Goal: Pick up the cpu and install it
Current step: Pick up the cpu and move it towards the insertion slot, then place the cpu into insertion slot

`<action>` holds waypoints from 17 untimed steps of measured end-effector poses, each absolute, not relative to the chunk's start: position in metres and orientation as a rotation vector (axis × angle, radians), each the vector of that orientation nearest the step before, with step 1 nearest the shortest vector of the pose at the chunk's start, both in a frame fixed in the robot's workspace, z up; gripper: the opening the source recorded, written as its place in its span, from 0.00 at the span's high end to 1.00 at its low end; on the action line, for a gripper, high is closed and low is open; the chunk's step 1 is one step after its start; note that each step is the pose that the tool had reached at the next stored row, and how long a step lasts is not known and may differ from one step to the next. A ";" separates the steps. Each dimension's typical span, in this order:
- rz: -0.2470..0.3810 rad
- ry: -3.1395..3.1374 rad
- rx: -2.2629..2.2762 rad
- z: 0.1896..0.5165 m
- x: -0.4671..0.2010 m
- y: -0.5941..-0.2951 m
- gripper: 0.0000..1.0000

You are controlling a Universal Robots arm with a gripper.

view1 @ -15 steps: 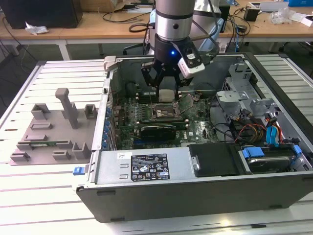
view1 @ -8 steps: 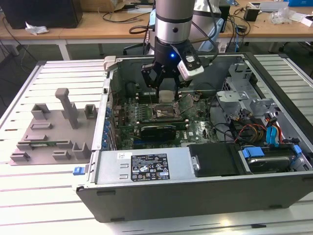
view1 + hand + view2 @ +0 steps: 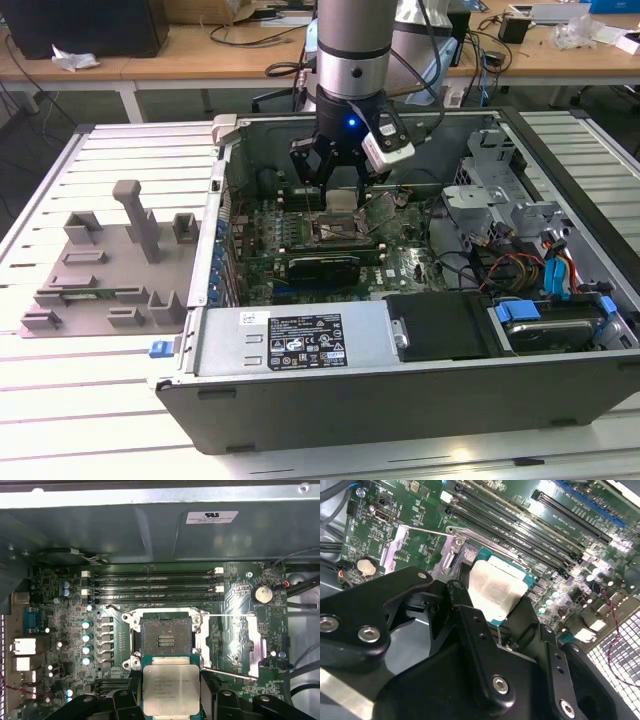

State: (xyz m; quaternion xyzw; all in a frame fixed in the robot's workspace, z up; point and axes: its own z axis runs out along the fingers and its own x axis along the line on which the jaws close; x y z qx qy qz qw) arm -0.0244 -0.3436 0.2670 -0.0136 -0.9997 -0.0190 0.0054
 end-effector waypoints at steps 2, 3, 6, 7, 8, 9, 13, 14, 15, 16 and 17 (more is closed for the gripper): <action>-0.061 -3.130 -0.042 0.265 -0.024 -0.341 0.45; -0.062 -3.131 -0.042 0.264 -0.024 -0.339 0.45; -0.062 -3.131 -0.042 0.263 -0.024 -0.337 0.45; -0.062 -3.131 -0.042 0.262 -0.024 -0.337 0.45; -0.062 -3.131 -0.042 0.262 -0.024 -0.336 0.45; -0.062 -3.131 -0.042 0.262 -0.024 -0.336 0.45; -0.062 -3.131 -0.042 0.262 -0.024 -0.336 0.45; -0.062 -3.131 -0.042 0.262 -0.024 -0.336 0.45; -0.062 -3.131 -0.042 0.262 -0.024 -0.336 0.45; -0.062 -3.131 -0.042 0.262 -0.024 -0.336 0.45; -0.062 -3.131 -0.042 0.262 -0.024 -0.336 0.45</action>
